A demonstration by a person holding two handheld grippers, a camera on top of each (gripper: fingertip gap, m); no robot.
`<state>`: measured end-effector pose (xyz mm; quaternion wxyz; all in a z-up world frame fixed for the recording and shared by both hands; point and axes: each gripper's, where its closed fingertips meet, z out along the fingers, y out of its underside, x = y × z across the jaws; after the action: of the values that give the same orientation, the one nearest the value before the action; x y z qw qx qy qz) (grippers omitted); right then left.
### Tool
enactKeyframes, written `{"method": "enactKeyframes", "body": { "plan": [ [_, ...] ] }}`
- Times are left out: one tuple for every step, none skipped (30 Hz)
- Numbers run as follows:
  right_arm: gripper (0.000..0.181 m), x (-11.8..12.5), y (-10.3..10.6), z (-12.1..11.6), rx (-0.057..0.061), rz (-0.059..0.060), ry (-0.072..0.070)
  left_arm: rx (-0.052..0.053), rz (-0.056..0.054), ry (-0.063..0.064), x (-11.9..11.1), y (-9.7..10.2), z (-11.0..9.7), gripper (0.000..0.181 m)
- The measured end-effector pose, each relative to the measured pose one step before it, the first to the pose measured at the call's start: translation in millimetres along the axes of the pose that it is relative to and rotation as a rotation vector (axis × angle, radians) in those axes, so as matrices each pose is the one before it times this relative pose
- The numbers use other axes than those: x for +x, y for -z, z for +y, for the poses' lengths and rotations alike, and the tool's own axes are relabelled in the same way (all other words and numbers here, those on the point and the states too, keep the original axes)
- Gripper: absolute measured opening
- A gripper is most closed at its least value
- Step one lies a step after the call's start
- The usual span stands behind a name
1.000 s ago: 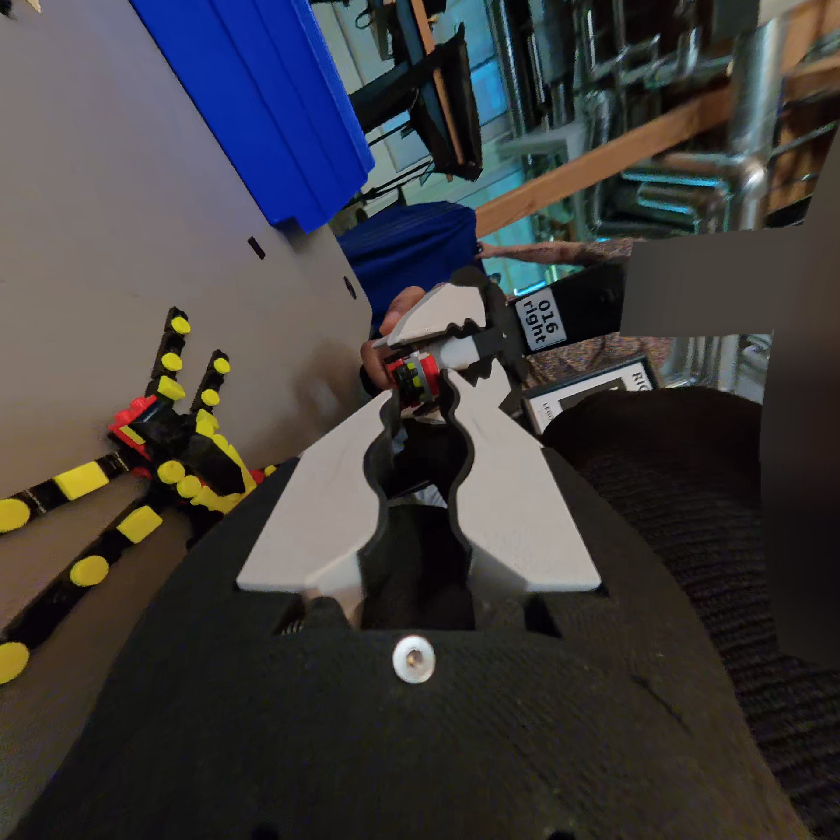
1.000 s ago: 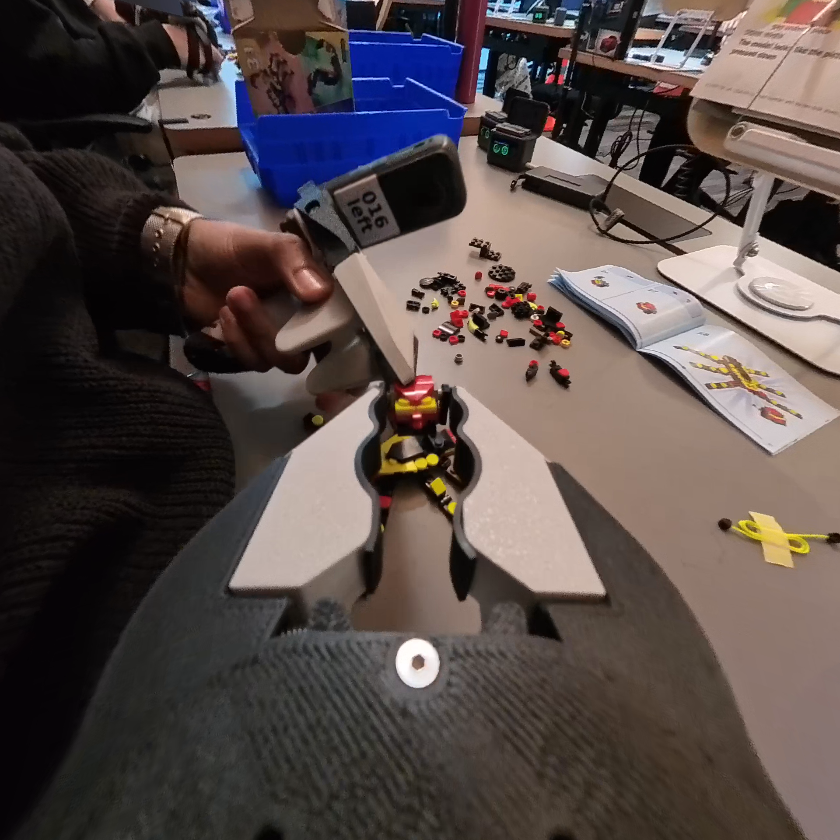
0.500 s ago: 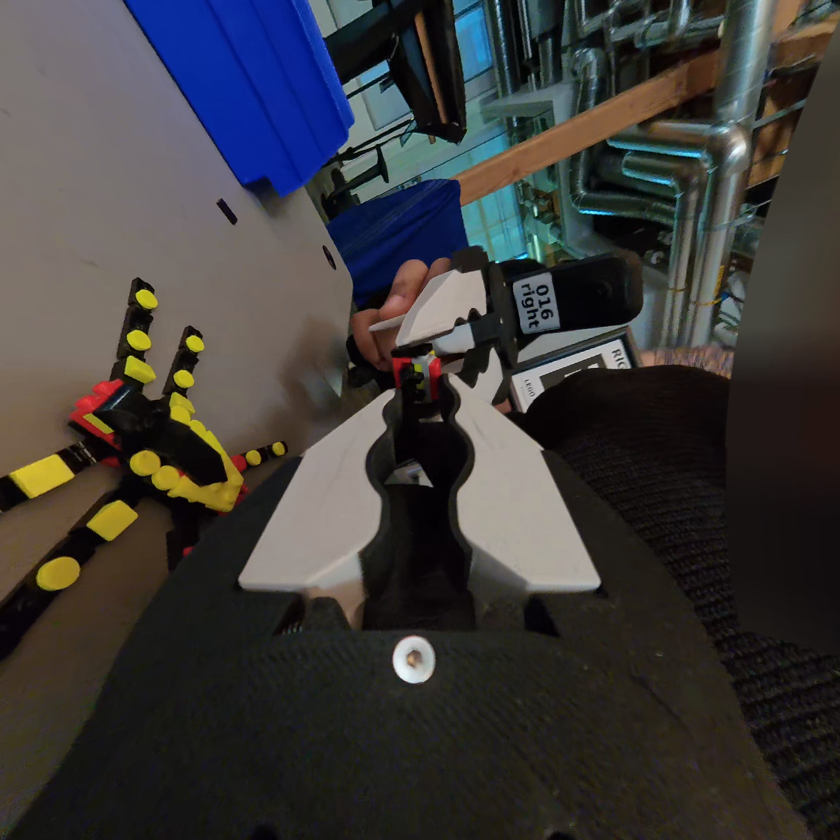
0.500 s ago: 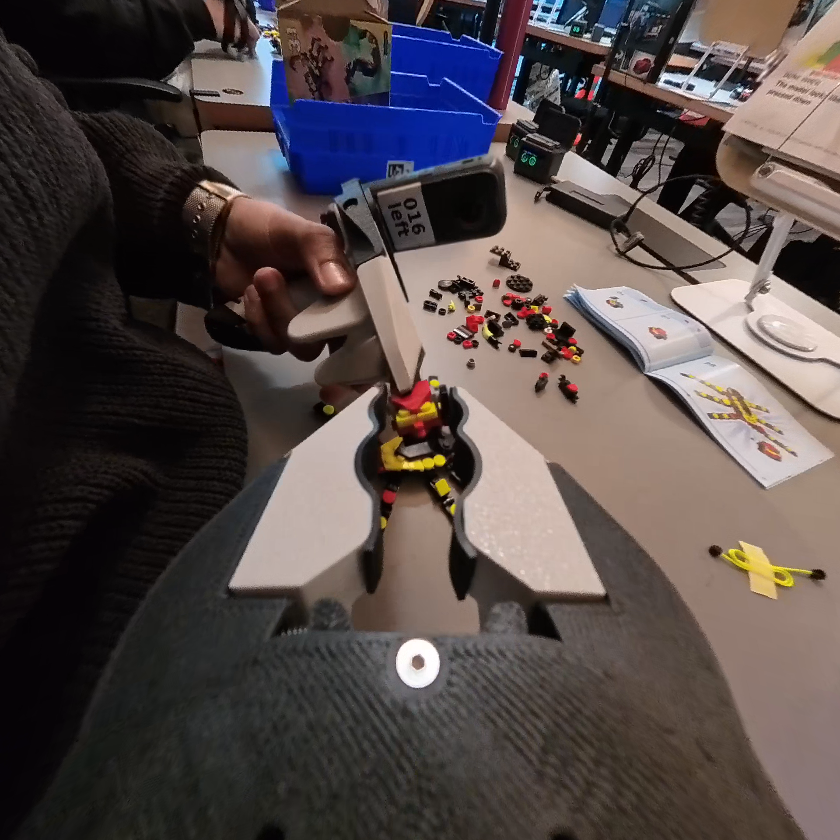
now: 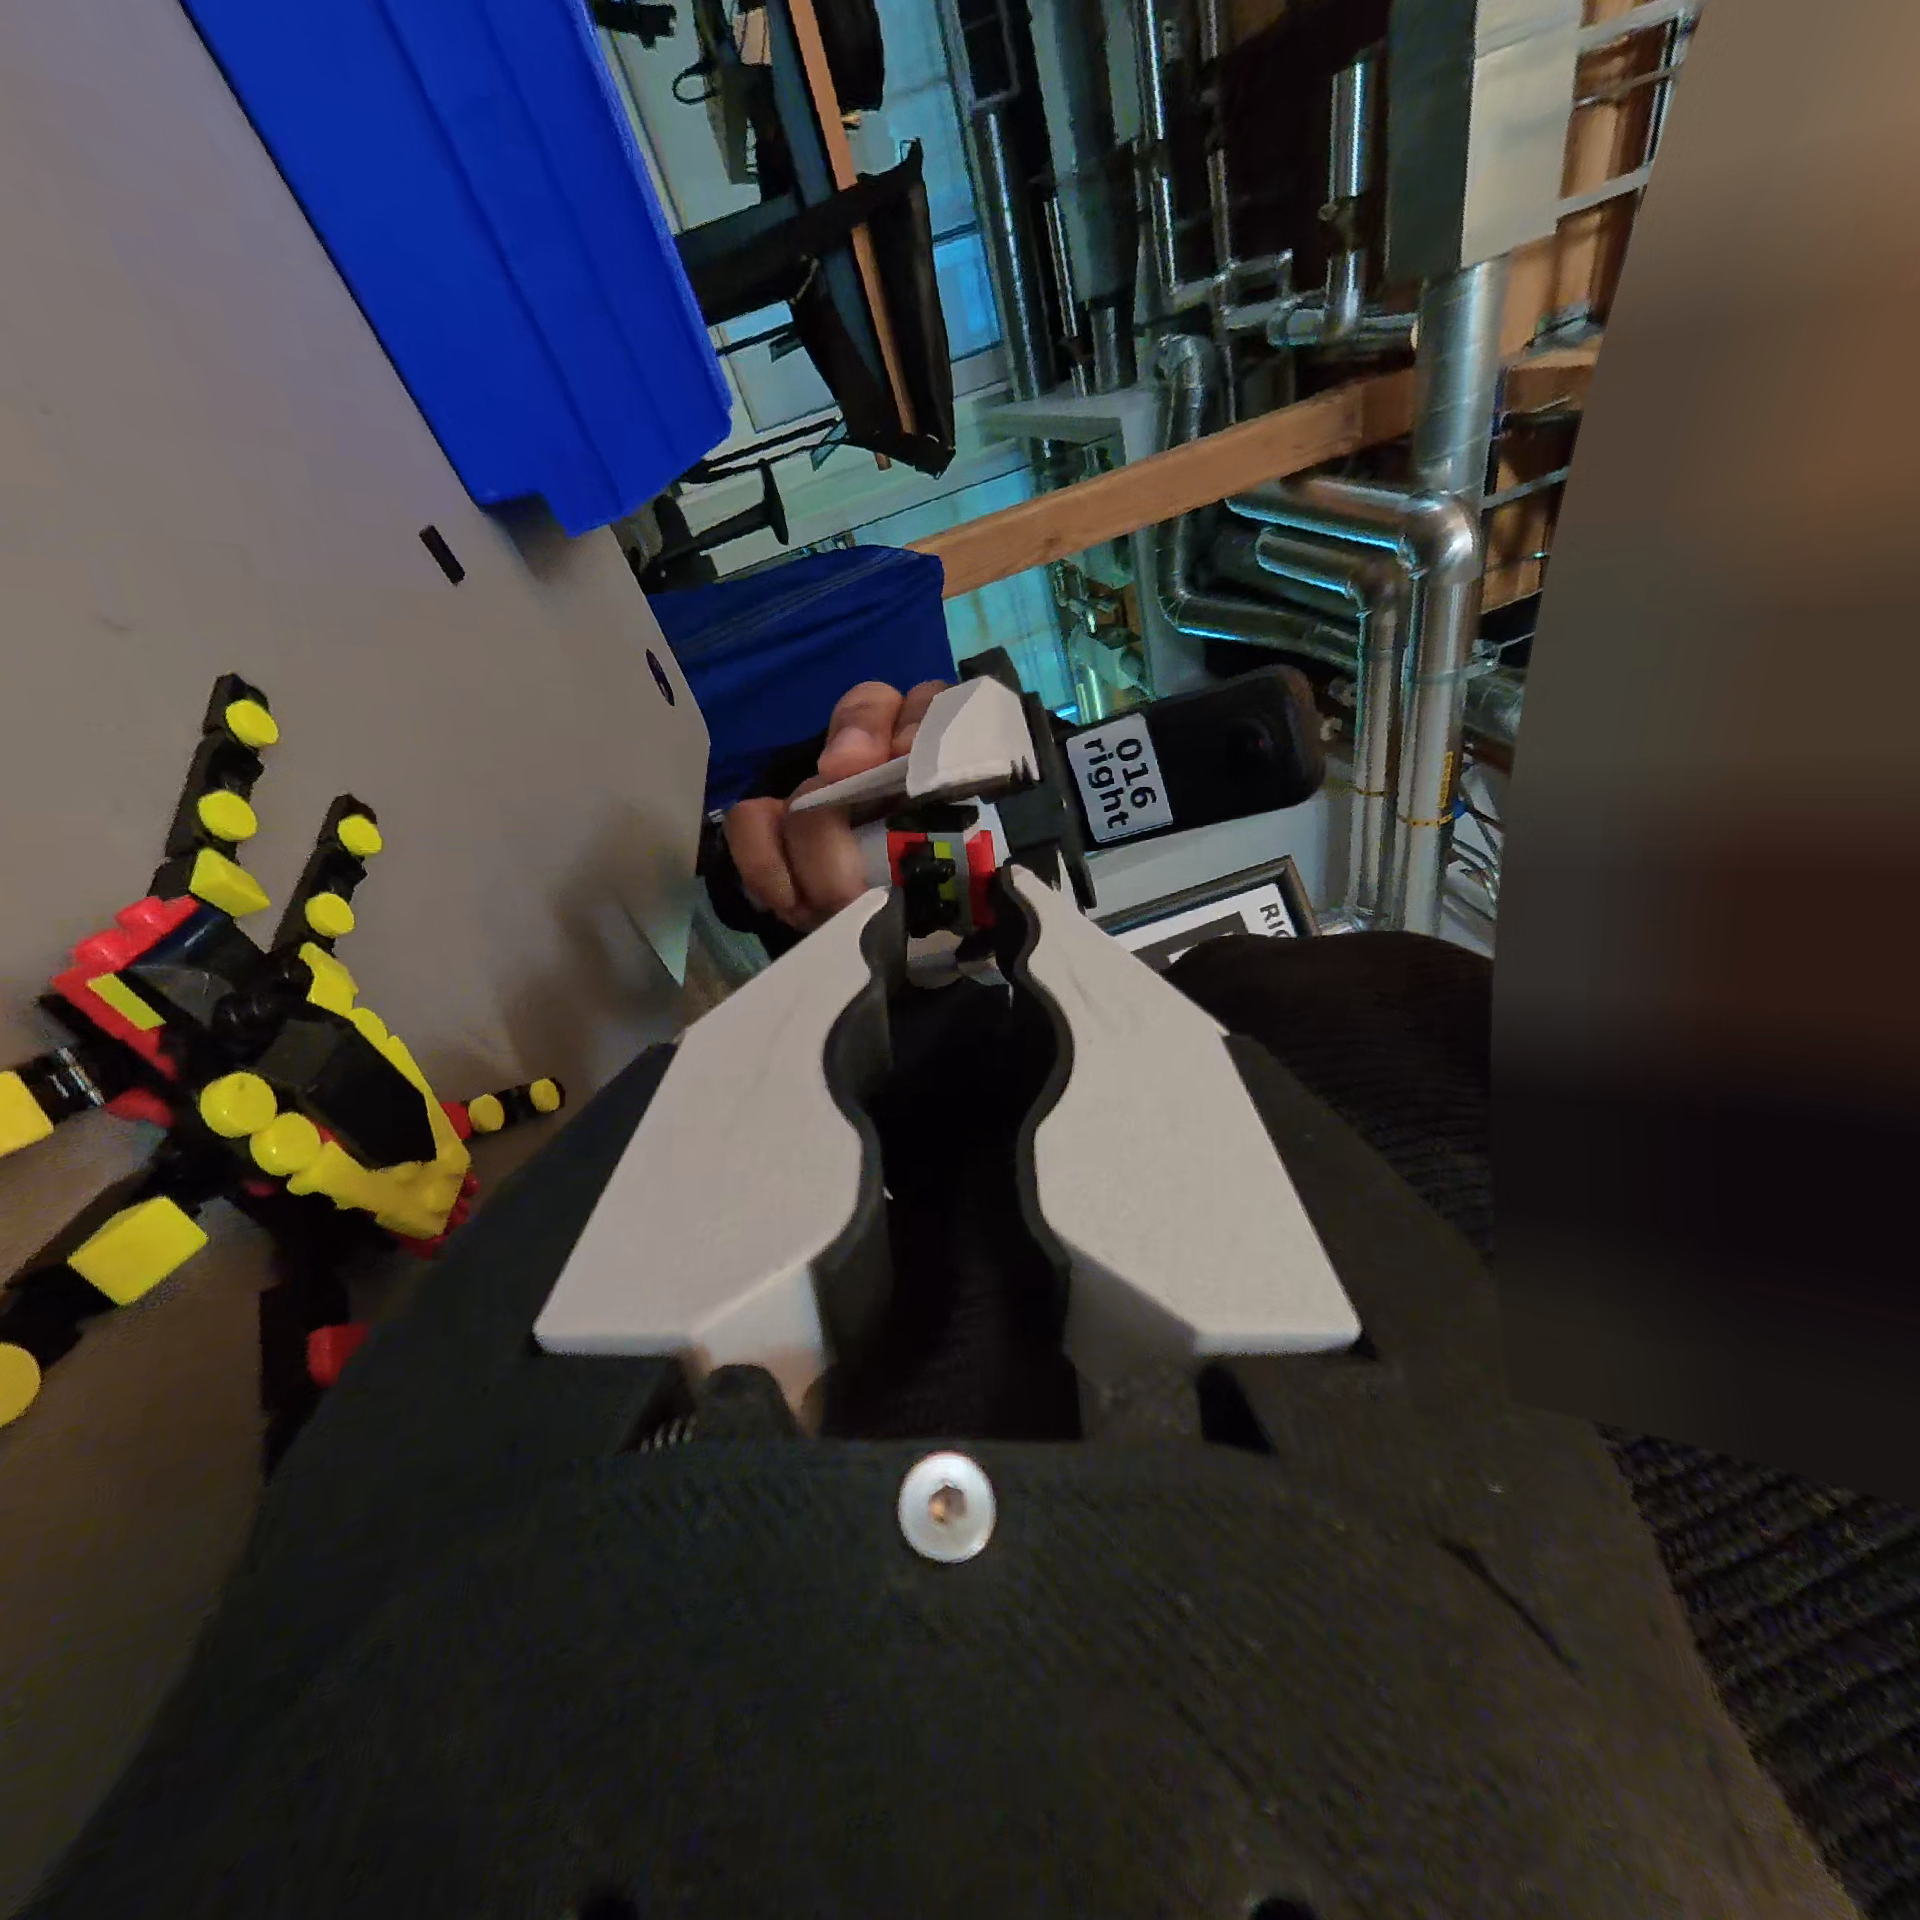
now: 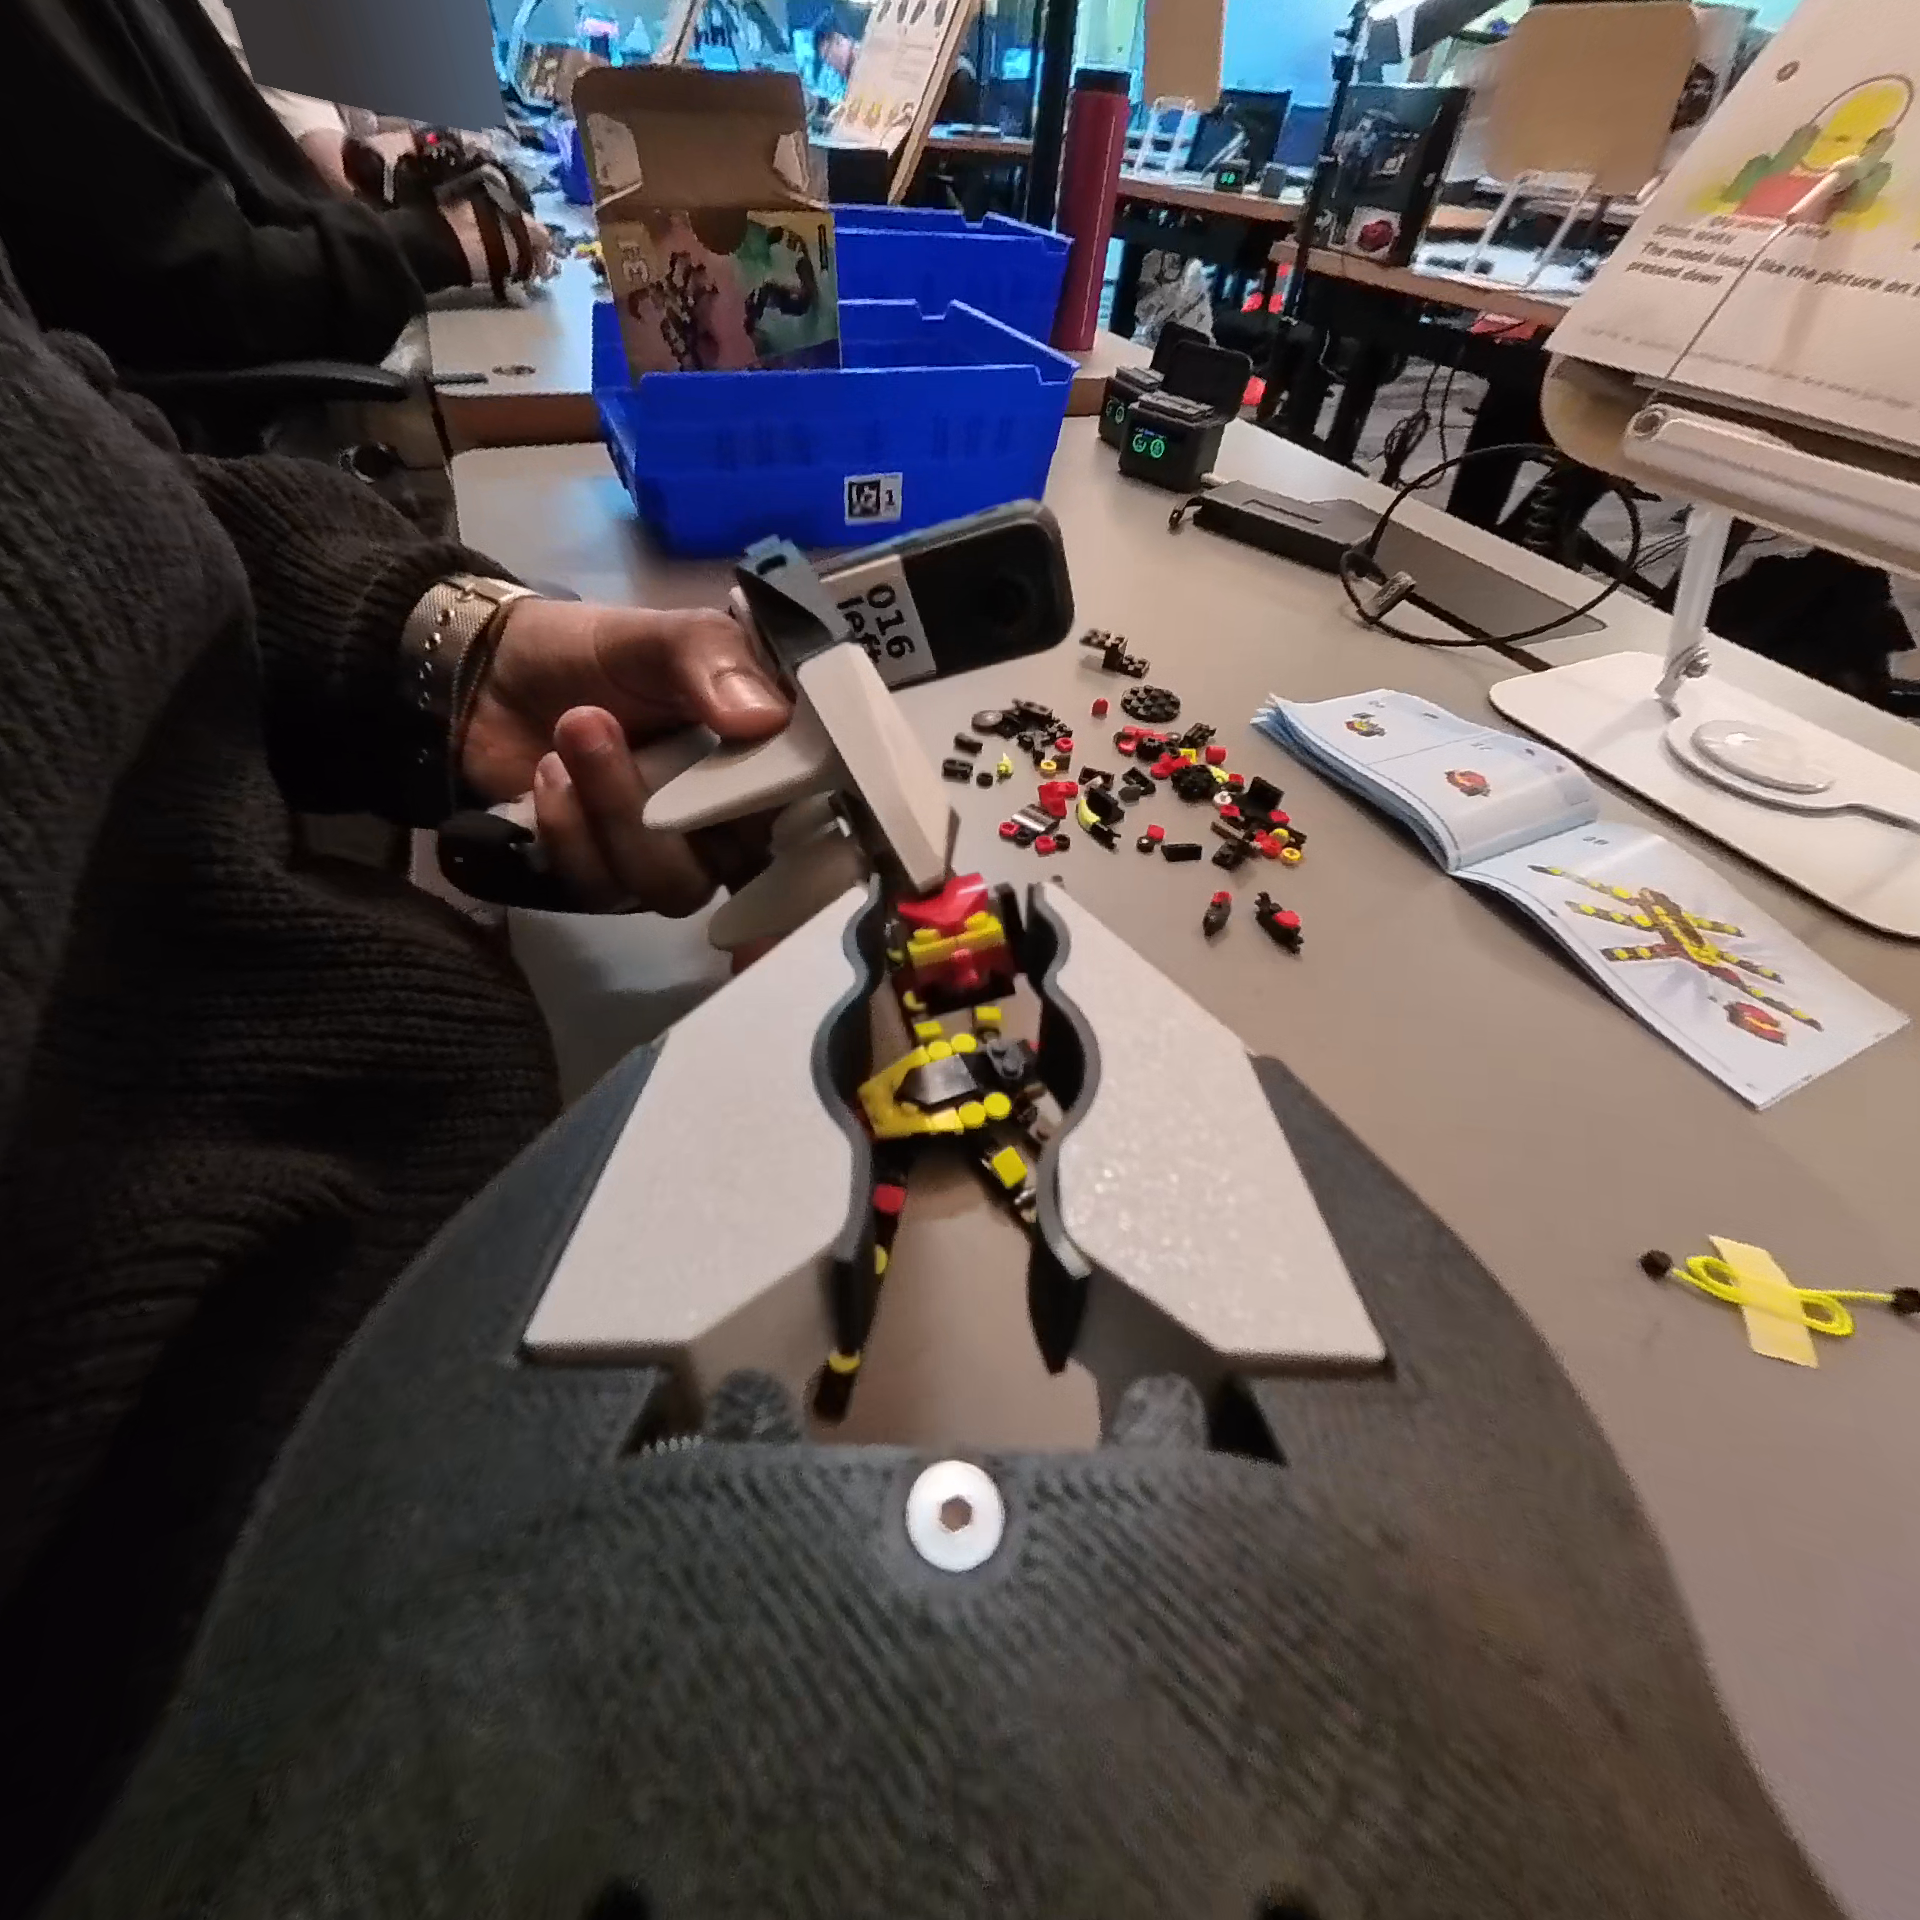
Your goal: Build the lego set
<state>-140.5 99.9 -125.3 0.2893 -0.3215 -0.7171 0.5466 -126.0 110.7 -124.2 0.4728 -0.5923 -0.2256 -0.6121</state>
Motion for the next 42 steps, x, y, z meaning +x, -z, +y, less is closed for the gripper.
{"method": "enactKeyframes", "body": {
  "plan": [
    [0.027, 1.12, -0.27, -0.63, 0.0065, 0.0077, -0.0056, 0.0070, -0.0063, -0.0195, 0.78, 0.85, -1.79, 0.013],
    [0.038, 1.67, -0.34, 0.68, -0.0019, 0.0109, 0.0002, 0.0117, -0.0127, -0.0234, 0.13, 1.27, -2.69, 0.013],
    [0.049, 2.26, -0.44, 1.79, -0.0084, 0.0121, -0.0006, 0.0089, -0.0169, -0.0281, -0.43, 1.47, -2.42, 0.013],
    [0.054, 2.11, -0.32, 2.10, -0.0086, 0.0085, -0.0059, 0.0074, -0.0190, -0.0313, -0.67, 1.48, -2.53, 0.013],
    [0.056, 1.62, -0.12, 1.12, -0.0033, 0.0030, -0.0125, 0.0142, -0.0213, -0.0367, -0.72, 1.53, -3.40, 0.013],
    [0.058, 1.46, 0.11, 0.00, 0.0038, 0.0011, -0.0201, 0.0174, -0.0248, -0.0437, -0.67, 1.64, -3.91, 0.013],
    [0.060, 1.93, 0.36, -0.60, 0.0081, 0.0009, -0.0287, 0.0136, -0.0311, -0.0514, -1.48, 1.59, -3.46, 0.012],
    [0.062, 2.31, 0.54, -1.01, 0.0098, -0.0010, -0.0381, 0.0108, -0.0362, -0.0612, -1.98, 1.48, -2.95, 0.012],
    [0.064, 2.66, 0.79, -1.12, 0.0111, -0.0039, -0.0482, 0.0066, -0.0397, -0.0681, -2.15, 1.27, -2.33, 0.012],
    [0.064, 2.61, 1.02, -1.48, 0.0129, -0.0081, -0.0585, -0.0030, -0.0386, -0.0690, -1.88, 0.89, -1.27, 0.013],
    [0.063, 1.71, 1.18, -2.01, 0.0164, -0.0173, -0.0677, -0.0090, -0.0307, -0.0687, -0.70, 0.30, -0.36, 0.013],
    [0.061, 0.33, 1.16, -2.70, 0.0205, -0.0291, -0.0768, -0.0087, -0.0287, -0.0675, -0.46, 0.34, -0.14, 0.013],
    [0.057, 0.14, 1.15, -2.56, 0.0219, -0.0329, -0.0861, -0.0078, -0.0320, -0.0630, -1.27, 0.09, 0.26, 0.013],
    [0.057, 0.41, 0.90, -1.97, 0.0211, -0.0336, -0.0928, -0.0067, -0.0264, -0.0582, -0.89, -0.07, 0.62, 0.013],
    [0.058, -0.84, 0.79, -1.84, 0.0206, -0.0434, -0.0928, -0.0057, -0.0166, -0.0517, 0.41, -0.33, 0.60, 0.014],
    [0.058, -2.25, 0.76, -1.96, 0.0179, -0.0501, -0.0848, -0.0044, -0.0090, -0.0431, 1.44, -0.48, 0.34, 0.013],
    [0.058, -2.94, 0.61, -1.99, 0.0133, -0.0479, -0.0681, -0.0031, -0.0034, -0.0360, 2.00, -0.47, 0.23, 0.013],
    [0.057, -3.08, 0.26, -1.24, 0.0064, -0.0403, -0.0472, 0.0017, -0.0014, -0.0271, 1.89, -0.24, -0.26, 0.013],
    [0.053, -1.97, -0.06, -0.03, 0.0013, -0.0229, -0.0205, 0.0065, 0.0023, -0.0174, 1.96, -0.07, -0.96, 0.013],
    [0.052, -0.27, -0.49, 0.84, -0.0035, -0.0005, 0.0030, 0.0107, 0.0057, -0.0113, 2.06, 0.23, -1.67, 0.013],
    [0.052, 0.50, -0.68, 1.61, -0.0100, 0.0115, 0.0152, 0.0104, 0.0050, -0.0091, 1.76, 0.35, -1.81, 0.013],
    [0.051, 0.57, -0.90, 2.22, -0.0137, 0.0123, 0.0165, 0.0105, 0.0109, -0.0102, 2.39, 0.45, -1.77, 0.013],
    [0.050, 0.67, -0.99, 2.28, -0.0130, 0.0086, 0.0062, 0.0082, 0.0124, -0.0117, 2.65, 0.34, -1.43, 0.012],
    [0.049, 0.88, -0.91, 2.16, -0.0091, 0.0016, -0.0114, 0.0060, 0.0135, -0.0122, 2.79, 0.15, -1.16, 0.012],
    [0.050, 0.28, -0.67, 1.41, -0.0023, -0.0114, -0.0307, 0.0048, 0.0144, -0.0116, 3.10, 0.15, -0.86, 0.012],
    [0.051, -2.01, -0.33, 0.17, 0.0067, -0.0350, -0.0506, 0.0073, 0.0170, -0.0111, 3.50, 0.18, -1.33, 0.012],
    [0.050, -4.31, 0.32, -1.64, 0.0166, -0.0568, -0.0658, 0.0072, 0.0163, -0.0112, 3.43, 0.25, -1.33, 0.012],
    [0.048, -4.82, 0.94, -2.33, 0.0201, -0.0631, -0.0694, 0.0041, 0.0134, -0.0110, 3.02, 0.11, -0.83, 0.012],
    [0.045, -4.38, 0.91, -1.71, 0.0144, -0.0576, -0.0611, 0.0028, 0.0128, -0.0109, 2.81, -0.02, -0.50, 0.012],
    [0.043, -3.35, 0.46, -0.31, 0.0041, -0.0445, -0.0452, 0.0008, 0.0137, -0.0102, 2.92, -0.09, -0.26, 0.012],
    [0.041, -2.47, -0.26, 0.98, -0.0043, -0.0308, -0.0286, -0.0016, 0.0150, -0.0098, 2.97, -0.22, 0.22, 0.012],
    [0.038, -2.23, -0.96, 2.29, -0.0116, -0.0233, -0.0175, -0.0036, 0.0185, -0.0088, 3.53, -0.44, 0.70, 0.012],
    [0.036, -1.33, -1.58, 3.72, -0.0193, -0.0154, -0.0144, -0.0062, 0.0198, -0.0067, 3.51, -0.58, 0.95, 0.012],
    [0.033, 0.32, -1.86, 4.61, -0.0237, -0.0071, -0.0155, -0.0051, 0.0151, -0.0069, 3.02, -0.55, 0.74, 0.011],
    [0.032, 0.62, -1.66, 3.77, -0.0187, -0.0044, -0.0160, -0.0030, 0.0119, -0.0077, 2.53, -0.41, 0.43, 0.011],
    [0.030, 0.24, -0.93, 1.96, -0.0084, -0.0065, -0.0142, 0.0004, 0.0104, -0.0060, 2.39, -0.31, -0.08, 0.011],
    [0.027, 0.01, -0.10, 0.88, -0.0038, -0.0066, -0.0126, 0.0018, 0.0068, -0.0026, 1.75, -0.25, -0.29, 0.011],
    [0.024, 0.25, 0.17, 0.57, -0.0032, -0.0034, -0.0088, 0.0032, 0.0033, -0.0001, 1.11, -0.31, -0.47, 0.011],
    [0.024, 0.12, 0.27, 0.23, -0.0023, -0.0011, -0.0042, -0.0010, -0.0001, -0.0003, 0.10, -0.24, 0.29, 0.011],
    [0.024, -0.04, 0.10, 0.05, -0.0015, 0.0007, 0.0019, 0.0014, 0.0015, 0.0008, 0.14, 0.08, -0.24, 0.011],
    [0.024, -0.21, -0.13, -0.06, -0.0009, 0.0015, 0.0066, 0.0038, 0.0020, 0.0023, 0.17, 0.09, -0.61, 0.011],
    [0.023, -0.49, -0.31, -0.37, 0.0010, 0.0012, 0.0077, 0.0037, 0.0002, 0.0046, -0.12, 0.09, -0.67, 0.011]
  ]
}}
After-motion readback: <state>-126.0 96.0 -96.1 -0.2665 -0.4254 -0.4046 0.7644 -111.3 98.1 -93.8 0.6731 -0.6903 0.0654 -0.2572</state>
